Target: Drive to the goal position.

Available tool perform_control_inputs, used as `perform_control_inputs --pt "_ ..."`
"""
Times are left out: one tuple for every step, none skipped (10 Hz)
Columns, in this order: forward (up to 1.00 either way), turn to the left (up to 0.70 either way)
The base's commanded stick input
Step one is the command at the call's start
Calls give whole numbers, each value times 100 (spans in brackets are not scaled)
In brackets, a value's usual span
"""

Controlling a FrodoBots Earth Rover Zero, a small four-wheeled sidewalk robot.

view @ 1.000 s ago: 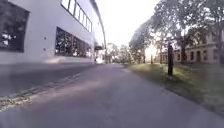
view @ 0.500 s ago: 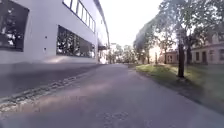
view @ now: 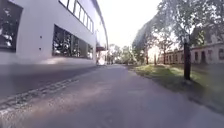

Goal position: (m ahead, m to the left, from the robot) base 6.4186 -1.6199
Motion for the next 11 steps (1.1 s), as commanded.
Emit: perform_control_inputs --pt "70 0" --pt "70 0" --pt "70 0" --pt "70 0" --pt "70 0" --pt "70 0" --pt "70 0" --pt "70 0" --pt "70 11" --pt "70 23" --pt "70 35"
